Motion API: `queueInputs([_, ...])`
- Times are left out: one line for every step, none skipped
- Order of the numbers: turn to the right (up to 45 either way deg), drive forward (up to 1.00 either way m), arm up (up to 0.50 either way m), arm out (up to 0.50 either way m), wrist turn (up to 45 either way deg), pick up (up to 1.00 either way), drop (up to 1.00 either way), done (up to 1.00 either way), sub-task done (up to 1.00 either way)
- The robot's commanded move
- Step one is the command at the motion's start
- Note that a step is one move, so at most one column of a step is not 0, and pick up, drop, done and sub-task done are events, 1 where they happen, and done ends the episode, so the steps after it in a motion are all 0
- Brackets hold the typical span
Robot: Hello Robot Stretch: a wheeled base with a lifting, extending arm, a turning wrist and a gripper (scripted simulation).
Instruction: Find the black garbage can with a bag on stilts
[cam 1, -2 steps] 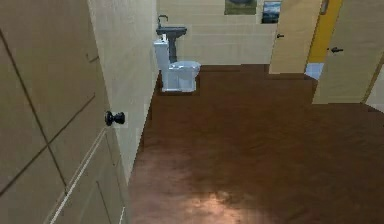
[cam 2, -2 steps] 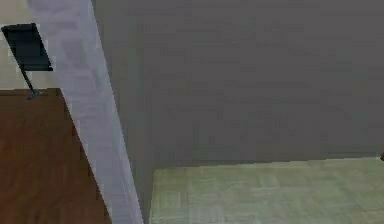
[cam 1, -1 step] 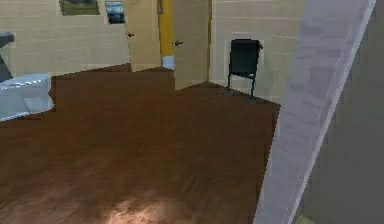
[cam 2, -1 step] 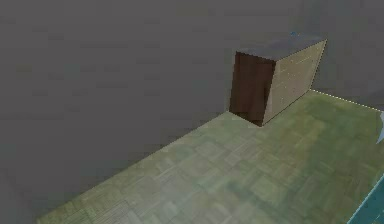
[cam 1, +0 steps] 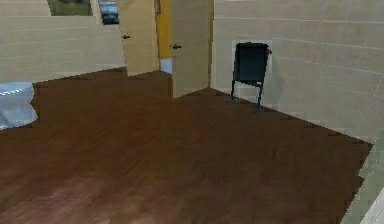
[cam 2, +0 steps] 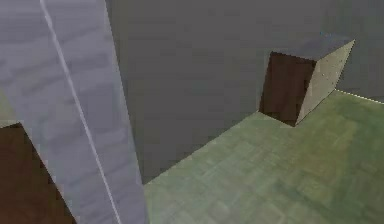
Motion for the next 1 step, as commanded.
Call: queueInputs([-33.0, 0.0, 0.0, 0.0, 0.0, 0.0, 0.0, 0.0, 0.0])
